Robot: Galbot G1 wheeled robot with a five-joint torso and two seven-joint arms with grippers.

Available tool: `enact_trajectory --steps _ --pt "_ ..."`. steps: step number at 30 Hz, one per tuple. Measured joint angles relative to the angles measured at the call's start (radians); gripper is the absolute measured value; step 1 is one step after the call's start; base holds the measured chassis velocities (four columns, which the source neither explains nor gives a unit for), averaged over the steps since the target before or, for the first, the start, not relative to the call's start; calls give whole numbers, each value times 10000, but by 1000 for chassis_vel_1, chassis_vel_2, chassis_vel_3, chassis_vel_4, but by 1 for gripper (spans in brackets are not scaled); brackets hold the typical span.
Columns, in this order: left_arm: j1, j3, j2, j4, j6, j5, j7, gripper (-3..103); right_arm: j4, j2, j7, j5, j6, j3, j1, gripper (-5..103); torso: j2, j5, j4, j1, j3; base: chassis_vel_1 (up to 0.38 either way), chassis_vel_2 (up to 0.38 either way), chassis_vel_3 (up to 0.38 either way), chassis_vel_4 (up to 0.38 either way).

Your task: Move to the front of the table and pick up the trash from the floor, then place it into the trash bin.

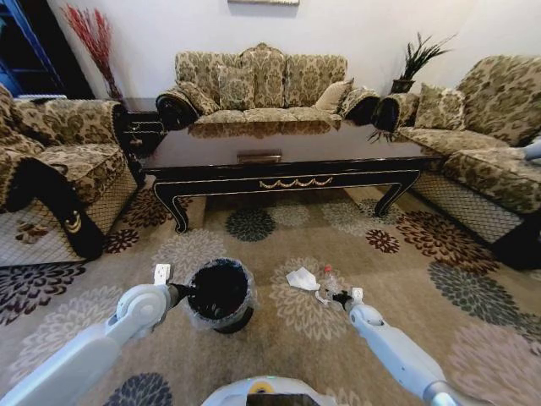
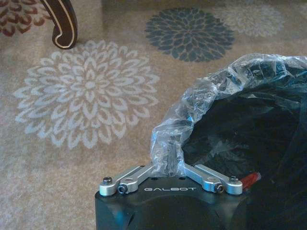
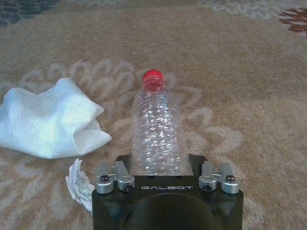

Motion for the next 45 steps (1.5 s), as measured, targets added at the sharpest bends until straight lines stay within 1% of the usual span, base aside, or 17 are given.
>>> enact_trajectory --steps 3,4,6,8,13,20,25,28,30,32,35,36,37,41,42,43,45 --pt "138 12 -48 -32 0 25 -64 0 36 -47 -19 -23 21 -4 -38 54 0 -2 3 -1 0 0 0 0 0" --pt "138 12 -48 -32 0 25 -64 0 36 -47 -19 -23 21 -4 -38 54 0 -2 3 -1 0 0 0 0 0" --pt "185 18 -98 -64 0 38 -64 0 77 -79 -23 -44 30 7 -66 44 0 -1 2 0 0 0 0 0 0" --pt "201 23 -125 -69 0 64 -69 0 112 -98 -25 -49 37 30 -92 44 0 -1 2 0 0 0 0 0 0" --pt "254 36 -172 -115 0 102 -75 0 472 -209 32 -13 48 227 -281 28 0 0 2 0 0 0 0 0 0" --pt "260 87 -236 -196 1 113 -74 0 1126 -405 113 115 44 602 -590 27 0 0 2 -1 0 0 0 0 0" --pt "13 428 -273 -28 0 135 -103 0 2268 -797 64 235 129 1145 -1118 27 0 1 3 0 0 0 0 0 0" --pt "-574 991 -237 268 2 40 -114 0 3531 -1160 -37 382 281 1668 -1776 27 0 -1 3 0 0 0 0 0 0" --pt "-766 1140 -250 329 2 -4 -130 0 3940 -1276 -47 403 354 1819 -2027 27 0 1 3 0 0 0 0 0 0" --pt "-1177 1488 -331 433 0 -67 -192 0 4797 -1519 -75 429 519 2070 -2519 27 0 -1 -2 -1 -1 0 0 0 0" --pt "-1435 1741 -439 477 0 -128 -280 0 5515 -1679 -109 474 600 2145 -2781 27 0 0 -3 -1 0 0 0 0 0" --pt "-1649 1926 -529 540 1 -199 -384 0 5954 -1752 -116 479 645 2211 -2950 27 0 1 7 -1 -1 0 0 0 0" --pt "-2002 2203 -650 636 2 -382 -535 0 6409 -1814 -110 490 680 2309 -3156 27 0 1 7 0 0 0 0 0 0" --pt "-2553 2592 -821 778 0 -680 -668 0 7309 -1951 -35 533 703 2440 -3413 27 -1 -1 -3 0 -1 0 0 0 0" --pt "-2824 2784 -873 906 -1 -761 -707 0 7813 -2062 -13 533 723 2448 -3449 27 0 -1 0 0 0 0 0 0 0" --pt "-2824 2784 -873 906 -1 -761 -707 0 7813 -2062 -13 533 723 2448 -3449 27 0 -1 0 0 0 0 0 0 0" --pt "-3327 3174 -939 1130 0 -834 -792 0 8336 -2186 5 563 755 2471 -3554 27 0 1 3 0 0 0 0 0 0"
